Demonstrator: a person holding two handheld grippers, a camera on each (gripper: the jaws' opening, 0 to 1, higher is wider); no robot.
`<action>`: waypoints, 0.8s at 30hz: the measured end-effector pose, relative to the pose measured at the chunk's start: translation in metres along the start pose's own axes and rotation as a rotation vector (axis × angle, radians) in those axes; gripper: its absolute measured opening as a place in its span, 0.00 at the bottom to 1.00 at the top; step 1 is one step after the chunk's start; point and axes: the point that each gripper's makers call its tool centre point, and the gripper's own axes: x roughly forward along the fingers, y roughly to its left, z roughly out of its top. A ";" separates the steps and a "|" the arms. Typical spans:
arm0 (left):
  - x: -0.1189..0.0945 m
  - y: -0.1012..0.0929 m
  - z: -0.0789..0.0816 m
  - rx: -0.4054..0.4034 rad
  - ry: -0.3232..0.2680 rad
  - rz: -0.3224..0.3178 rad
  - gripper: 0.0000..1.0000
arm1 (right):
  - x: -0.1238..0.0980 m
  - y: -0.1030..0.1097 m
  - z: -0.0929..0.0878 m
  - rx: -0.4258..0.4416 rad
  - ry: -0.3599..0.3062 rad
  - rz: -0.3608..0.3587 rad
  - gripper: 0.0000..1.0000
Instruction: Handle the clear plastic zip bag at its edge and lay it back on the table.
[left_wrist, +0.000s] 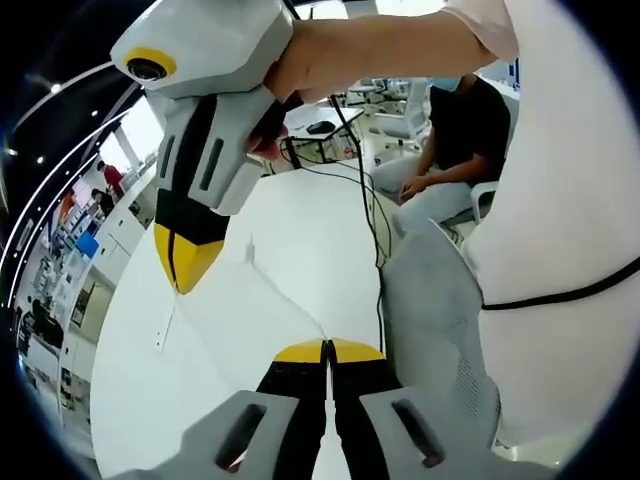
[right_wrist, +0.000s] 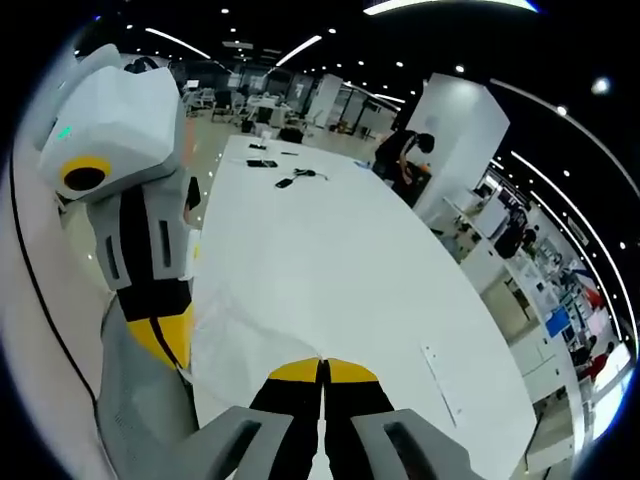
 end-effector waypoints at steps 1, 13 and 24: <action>0.000 0.000 0.000 -0.002 -0.001 0.002 0.00 | 0.000 -0.001 0.001 0.001 -0.004 -0.004 0.00; -0.002 0.005 -0.002 -0.013 -0.006 0.025 0.00 | -0.004 -0.010 0.010 -0.004 -0.055 -0.058 0.00; -0.002 0.007 -0.003 -0.020 -0.013 0.037 0.00 | -0.008 -0.014 0.016 -0.012 -0.080 -0.084 0.00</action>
